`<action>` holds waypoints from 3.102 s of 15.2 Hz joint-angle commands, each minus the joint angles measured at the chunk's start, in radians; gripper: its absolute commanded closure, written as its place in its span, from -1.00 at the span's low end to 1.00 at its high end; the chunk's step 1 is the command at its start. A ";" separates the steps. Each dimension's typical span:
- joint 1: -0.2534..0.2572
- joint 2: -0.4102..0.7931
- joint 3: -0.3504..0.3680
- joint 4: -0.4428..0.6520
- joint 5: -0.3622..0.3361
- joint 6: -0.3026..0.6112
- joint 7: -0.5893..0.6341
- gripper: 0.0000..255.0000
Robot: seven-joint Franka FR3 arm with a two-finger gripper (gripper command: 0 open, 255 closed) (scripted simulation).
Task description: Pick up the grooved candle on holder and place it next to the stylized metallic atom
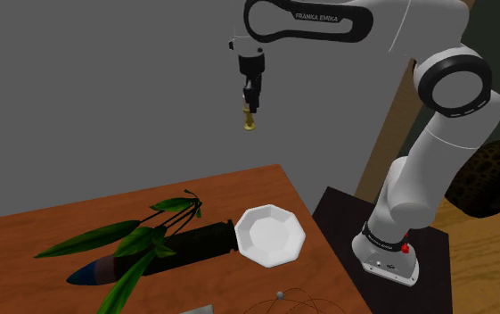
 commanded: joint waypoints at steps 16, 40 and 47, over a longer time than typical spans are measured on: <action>0.059 -0.289 0.084 -0.201 0.043 -0.092 0.139 1.00; 0.208 -0.772 0.398 -0.441 0.361 -0.286 0.581 1.00; 0.232 -0.826 0.518 -0.392 0.494 -0.339 0.745 1.00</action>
